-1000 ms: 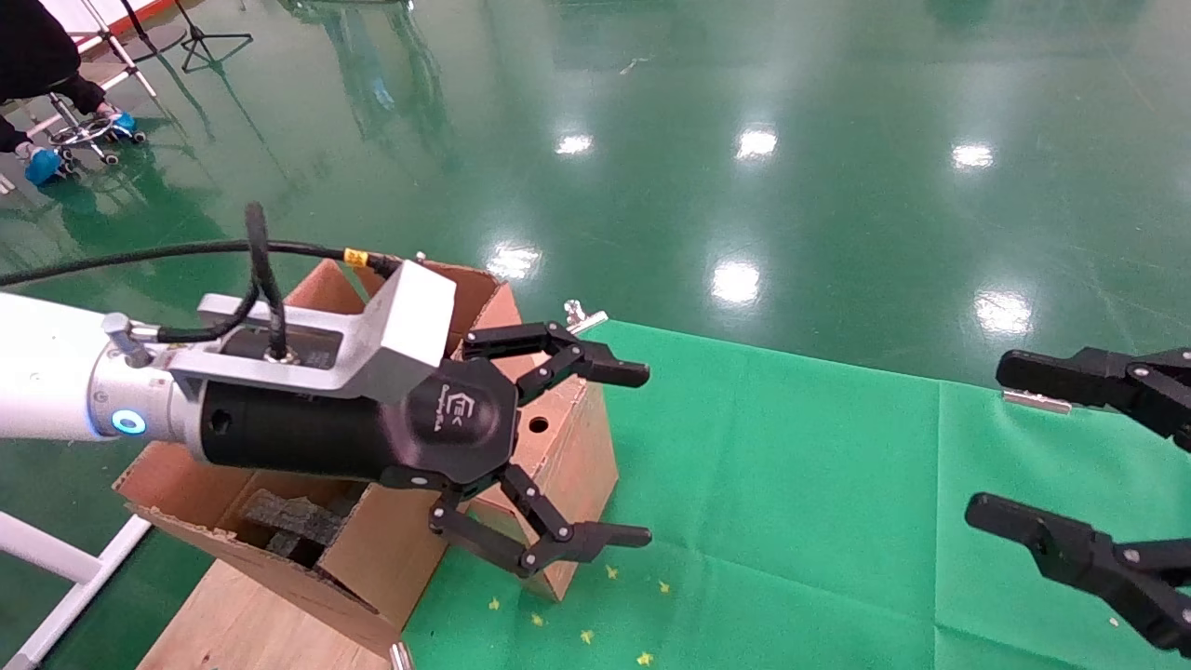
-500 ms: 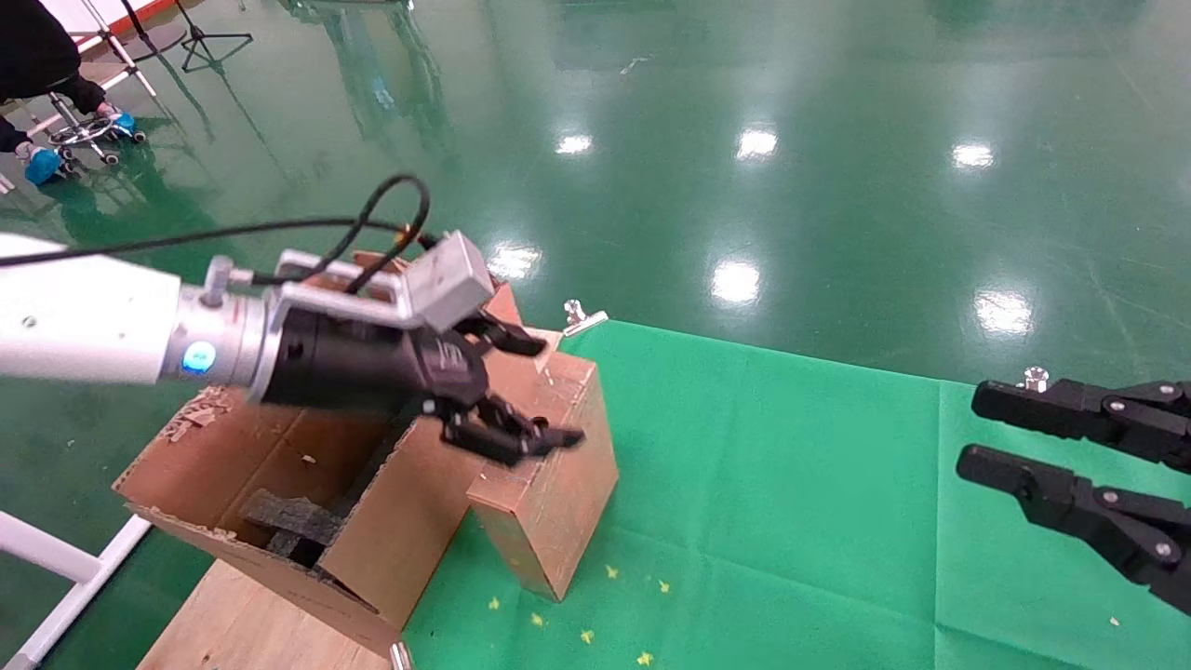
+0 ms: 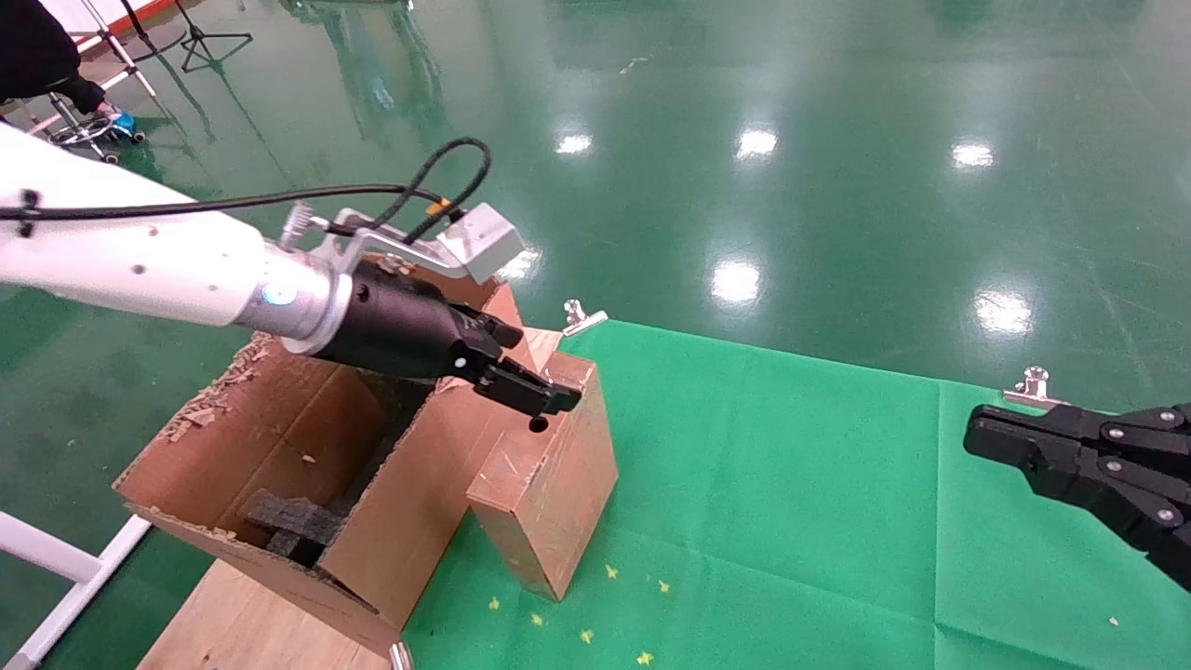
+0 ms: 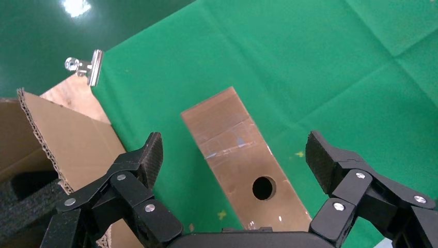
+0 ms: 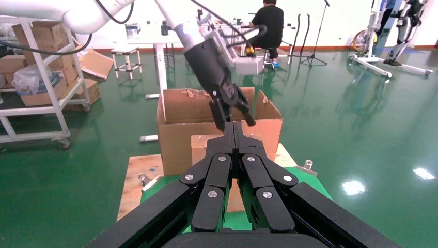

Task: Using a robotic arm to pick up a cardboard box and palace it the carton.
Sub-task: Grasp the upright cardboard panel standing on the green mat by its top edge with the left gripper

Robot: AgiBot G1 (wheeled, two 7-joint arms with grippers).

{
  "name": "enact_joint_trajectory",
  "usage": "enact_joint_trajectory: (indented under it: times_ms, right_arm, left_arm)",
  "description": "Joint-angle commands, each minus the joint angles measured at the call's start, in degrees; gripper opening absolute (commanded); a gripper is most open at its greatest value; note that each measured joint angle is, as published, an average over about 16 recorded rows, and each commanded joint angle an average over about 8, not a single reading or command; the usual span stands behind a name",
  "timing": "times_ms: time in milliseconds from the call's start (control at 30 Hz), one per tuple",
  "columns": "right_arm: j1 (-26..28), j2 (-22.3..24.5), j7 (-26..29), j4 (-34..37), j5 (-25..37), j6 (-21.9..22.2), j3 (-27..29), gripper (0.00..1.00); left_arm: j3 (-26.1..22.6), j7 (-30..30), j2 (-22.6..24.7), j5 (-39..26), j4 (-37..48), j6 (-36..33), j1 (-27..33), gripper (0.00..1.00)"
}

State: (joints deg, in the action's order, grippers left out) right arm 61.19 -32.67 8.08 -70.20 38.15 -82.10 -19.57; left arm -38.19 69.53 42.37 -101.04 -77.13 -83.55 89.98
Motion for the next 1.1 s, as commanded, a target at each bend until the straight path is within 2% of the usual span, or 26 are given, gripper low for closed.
enact_joint_trajectory:
  times_ms: [33, 500, 533, 667, 700, 733, 800, 933, 967, 1033, 1100]
  right_arm:
    - [0.00, 0.00, 0.00, 0.00, 0.00, 0.00, 0.00, 0.00]
    - [0.00, 0.00, 0.00, 0.00, 0.00, 0.00, 0.00, 0.00]
    - [0.00, 0.00, 0.00, 0.00, -0.01, 0.00, 0.00, 0.04]
    - [-0.01, 0.01, 0.00, 0.01, -0.02, 0.01, 0.00, 0.52]
    - [-0.01, 0.01, -0.01, 0.01, -0.02, 0.01, 0.00, 0.64]
    - [-0.02, 0.01, -0.01, 0.02, -0.03, 0.01, 0.00, 0.77]
    - [-0.02, 0.01, -0.01, 0.02, -0.03, 0.01, 0.00, 0.98]
    - [-0.02, 0.01, -0.01, 0.02, -0.03, 0.01, 0.00, 1.00]
    - [-0.02, 0.01, -0.01, 0.02, -0.03, 0.01, 0.00, 1.00]
    - [-0.02, 0.01, -0.01, 0.02, -0.03, 0.01, 0.00, 1.00]
    - [-0.02, 0.01, -0.01, 0.02, -0.03, 0.01, 0.00, 1.00]
  left_arm:
    - [-0.87, 2.03, 1.33, -1.42, -0.08, -0.15, 0.16, 1.00]
    - [-3.57, 4.77, 2.77, -4.66, -0.38, -0.56, -1.91, 1.00]
    - [-3.69, 4.75, 2.77, -4.87, -0.38, -0.60, -1.92, 1.00]
    - [-4.12, 4.63, 2.74, -5.80, -0.41, -0.80, -1.78, 0.99]
    - [-4.18, 4.61, 2.75, -5.94, -0.42, -0.82, -1.76, 0.96]
    - [-4.26, 4.60, 2.75, -6.10, -0.42, -0.85, -1.72, 0.88]
    - [-4.29, 4.60, 2.72, -6.18, -0.43, -0.89, -1.67, 0.65]
    - [-4.22, 4.60, 2.71, -5.94, -0.44, -0.89, -1.65, 0.15]
    - [-4.19, 4.60, 2.71, -5.87, -0.44, -0.89, -1.66, 0.06]
    - [-4.13, 4.61, 2.70, -5.75, -0.44, -0.88, -1.67, 0.00]
    - [-4.08, 4.61, 2.70, -5.64, -0.44, -0.86, -1.69, 0.00]
